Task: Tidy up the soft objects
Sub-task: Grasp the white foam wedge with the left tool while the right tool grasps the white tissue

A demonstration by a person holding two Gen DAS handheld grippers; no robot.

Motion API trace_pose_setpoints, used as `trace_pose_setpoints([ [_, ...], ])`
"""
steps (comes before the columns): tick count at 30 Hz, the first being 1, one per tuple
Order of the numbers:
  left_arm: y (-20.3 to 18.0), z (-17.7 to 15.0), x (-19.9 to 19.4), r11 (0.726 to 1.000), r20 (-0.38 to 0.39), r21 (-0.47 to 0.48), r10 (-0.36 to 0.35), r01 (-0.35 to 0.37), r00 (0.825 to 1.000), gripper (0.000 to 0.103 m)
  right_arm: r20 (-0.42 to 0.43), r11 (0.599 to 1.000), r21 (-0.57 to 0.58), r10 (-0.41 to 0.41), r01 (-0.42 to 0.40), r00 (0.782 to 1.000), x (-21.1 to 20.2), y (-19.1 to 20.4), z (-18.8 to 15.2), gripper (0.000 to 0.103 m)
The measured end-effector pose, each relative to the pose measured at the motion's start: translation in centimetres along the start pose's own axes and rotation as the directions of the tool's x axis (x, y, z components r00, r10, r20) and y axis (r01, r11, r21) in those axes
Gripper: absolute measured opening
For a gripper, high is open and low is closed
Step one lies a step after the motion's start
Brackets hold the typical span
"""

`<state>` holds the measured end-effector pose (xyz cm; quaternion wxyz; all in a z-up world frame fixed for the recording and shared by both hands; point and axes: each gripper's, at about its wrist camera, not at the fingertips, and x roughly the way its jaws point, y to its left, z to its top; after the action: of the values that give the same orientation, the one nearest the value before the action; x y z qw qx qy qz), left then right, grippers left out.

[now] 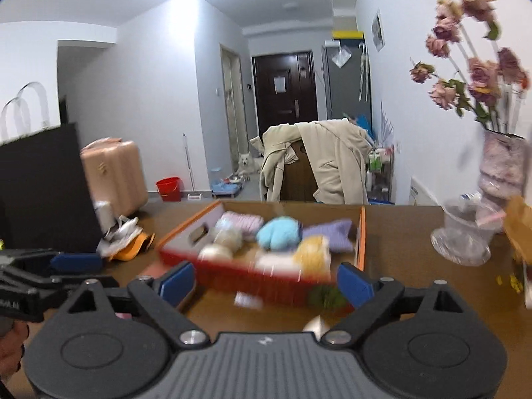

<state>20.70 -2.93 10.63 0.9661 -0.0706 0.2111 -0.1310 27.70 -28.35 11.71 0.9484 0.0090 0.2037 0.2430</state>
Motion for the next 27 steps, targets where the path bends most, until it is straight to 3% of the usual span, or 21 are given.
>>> trace_pose_setpoints([
  [3,-1.0,-4.2,-2.0,1.000,-0.028,-0.019,0.016,-0.017,0.999,0.092,-0.009,0.999,0.018,-0.026,0.026,1.000,-3.3,0.9,-5.3,0.094],
  [6,-2.1,-6.1,-2.4,1.000,-0.080,0.013,0.022,-0.021,0.997,0.092,-0.036,0.998,-0.006,-0.068,0.068,0.997,-4.9,1.2,-8.7,0.094],
  [12,-3.3,-5.8,-1.6,0.999,-0.069,0.041,0.023,-0.021,0.997,0.092,-0.040,0.995,0.032,-0.096,0.097,0.995,-5.4,0.2,-9.4,0.092],
  [15,-4.0,-5.3,-0.5,0.998,-0.077,0.062,-0.001,0.006,0.997,0.091,-0.065,0.991,0.052,-0.121,0.125,0.990,-4.5,-0.8,-9.2,0.081],
  [17,-4.5,-4.5,1.2,0.997,-0.084,0.066,-0.028,0.034,0.996,0.089,-0.091,0.988,0.056,-0.141,0.147,0.986,-3.4,-1.6,-9.1,0.073],
  [19,-5.2,-3.6,3.5,0.995,-0.100,0.076,-0.054,0.062,0.994,0.078,-0.103,0.987,0.054,-0.147,0.153,0.984,-2.2,-2.3,-8.9,0.068],
  [22,-6.3,-2.5,7.9,0.989,-0.134,0.121,-0.067,0.083,0.989,0.069,-0.124,0.988,0.053,-0.139,0.146,0.983,0.1,-3.2,-8.4,0.061],
  [27,-7.5,-0.6,16.3,0.971,-0.231,0.197,-0.090,0.137,0.969,0.065,-0.176,0.988,0.047,-0.137,0.147,0.975,4.4,-4.4,-7.8,0.045],
])
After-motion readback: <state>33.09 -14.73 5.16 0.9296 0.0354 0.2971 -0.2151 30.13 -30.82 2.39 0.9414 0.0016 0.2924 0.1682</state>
